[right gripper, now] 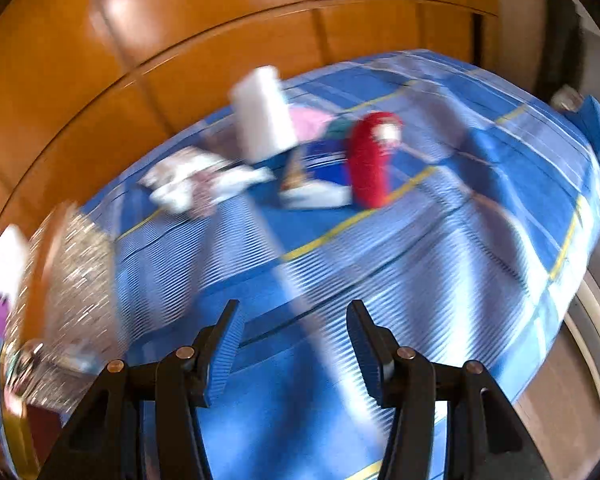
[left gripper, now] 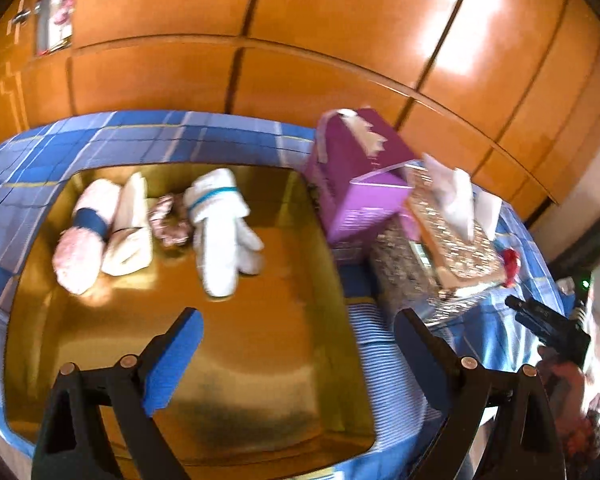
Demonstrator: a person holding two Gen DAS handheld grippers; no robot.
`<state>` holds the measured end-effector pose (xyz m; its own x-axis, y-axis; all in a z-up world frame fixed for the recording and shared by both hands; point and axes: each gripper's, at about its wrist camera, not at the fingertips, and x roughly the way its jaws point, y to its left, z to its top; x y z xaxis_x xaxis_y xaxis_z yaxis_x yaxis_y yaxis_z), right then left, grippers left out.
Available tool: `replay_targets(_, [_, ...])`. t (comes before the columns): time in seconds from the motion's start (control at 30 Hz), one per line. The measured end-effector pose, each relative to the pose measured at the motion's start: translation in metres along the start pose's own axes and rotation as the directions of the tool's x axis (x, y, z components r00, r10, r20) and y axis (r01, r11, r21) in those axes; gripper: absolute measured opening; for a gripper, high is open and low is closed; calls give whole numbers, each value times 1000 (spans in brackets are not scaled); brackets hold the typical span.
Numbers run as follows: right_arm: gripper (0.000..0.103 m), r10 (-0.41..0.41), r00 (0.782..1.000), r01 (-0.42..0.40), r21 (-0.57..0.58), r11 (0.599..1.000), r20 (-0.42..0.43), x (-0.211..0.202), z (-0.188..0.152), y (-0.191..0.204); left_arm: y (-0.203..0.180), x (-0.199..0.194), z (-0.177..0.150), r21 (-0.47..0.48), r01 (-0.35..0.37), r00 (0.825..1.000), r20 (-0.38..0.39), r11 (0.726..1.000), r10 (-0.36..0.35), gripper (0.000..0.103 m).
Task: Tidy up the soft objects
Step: 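Move the right gripper to the red Christmas sock and grasp it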
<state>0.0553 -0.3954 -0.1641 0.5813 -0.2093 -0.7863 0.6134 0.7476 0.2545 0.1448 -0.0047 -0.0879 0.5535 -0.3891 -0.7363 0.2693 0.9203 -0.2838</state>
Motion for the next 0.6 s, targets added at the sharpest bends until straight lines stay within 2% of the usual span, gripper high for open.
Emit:
replay_targets(0.1, [54, -16, 999, 13, 63, 998, 40, 3, 20, -25, -18, 0, 2, 41, 20, 1000, -8, 999, -20, 97])
replay_targets(0.23, [54, -1, 996, -13, 153, 988, 89, 11, 60, -52, -43, -1, 4, 89, 40, 999, -12, 995, -40, 97])
replay_targets(0.37, [54, 19, 996, -37, 217, 975, 84, 40, 95, -69, -63, -4, 5, 131, 50, 999, -10, 990, -49, 98])
replay_targets(0.53, [53, 52, 996, -68, 253, 965, 70, 66, 113, -77, -87, -6, 4, 177, 57, 998, -22, 983, -54, 99])
replay_targets(0.57, [51, 64, 995, -80, 251, 965, 72, 69, 113, -77, -92, -7, 4, 186, 61, 998, -23, 981, -57, 99])
replay_targets(0.6, [44, 87, 993, -103, 244, 964, 74, 73, 113, -77, -96, -7, 5, 196, 62, 998, -24, 979, -58, 99])
